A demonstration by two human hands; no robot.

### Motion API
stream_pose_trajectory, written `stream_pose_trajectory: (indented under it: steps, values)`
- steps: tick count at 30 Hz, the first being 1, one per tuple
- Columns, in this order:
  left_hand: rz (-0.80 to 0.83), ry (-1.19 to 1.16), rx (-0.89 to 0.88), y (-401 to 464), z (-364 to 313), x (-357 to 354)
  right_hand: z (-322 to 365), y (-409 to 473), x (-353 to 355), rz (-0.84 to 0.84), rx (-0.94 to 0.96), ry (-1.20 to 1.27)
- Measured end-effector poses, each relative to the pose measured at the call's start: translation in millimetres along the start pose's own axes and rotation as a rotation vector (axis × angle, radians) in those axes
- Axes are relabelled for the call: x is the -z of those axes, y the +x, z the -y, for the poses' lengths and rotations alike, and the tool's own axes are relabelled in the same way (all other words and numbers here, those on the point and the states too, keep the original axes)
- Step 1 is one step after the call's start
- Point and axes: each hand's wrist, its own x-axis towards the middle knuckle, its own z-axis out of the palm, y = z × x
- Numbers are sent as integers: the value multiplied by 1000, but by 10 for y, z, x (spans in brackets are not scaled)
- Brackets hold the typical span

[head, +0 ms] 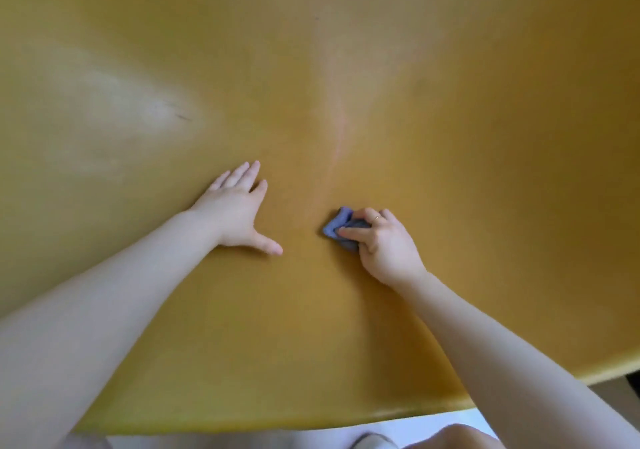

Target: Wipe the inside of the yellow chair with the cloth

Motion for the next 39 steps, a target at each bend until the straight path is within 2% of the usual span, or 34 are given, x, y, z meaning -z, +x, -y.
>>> stream_pose_trajectory:
  steps: [4, 7, 12, 16, 18, 22, 25, 27, 31, 34, 36, 39]
  values:
    - [43, 53, -31, -100, 205, -152, -50, 118, 14, -2, -428, -135]
    - [17, 19, -61, -62, 230, -175, 229, 130, -56, 7, -579, -79]
    - [-8, 17, -93, -43, 261, -197, 796, -120, -285, -22, -195, 41]
    - [-15, 13, -105, -27, 267, -195, 910, -88, -276, 55, -15, -58]
    - [-17, 21, -105, -5, 258, -185, 797, 22, -215, 91, -76, -143]
    - [-7, 12, -119, -6, 273, -174, 612, 407, -150, 198, -440, -262]
    - [-7, 19, -119, -10, 271, -163, 579, 578, -134, 193, -533, -258]
    - [-10, 18, -122, -18, 272, -161, 606, 527, -165, 197, -480, -216]
    - [-19, 29, -123, -15, 263, -156, 932, 230, -288, 150, -97, -57]
    - [-4, 65, -137, 11, 290, -90, 961, 160, -342, 185, 24, -47]
    - [-20, 106, -132, 51, 356, -18, 846, 271, -333, 187, 39, -41]
    - [-44, 153, -38, 97, 429, 48, 617, 598, -338, 144, -185, -34]
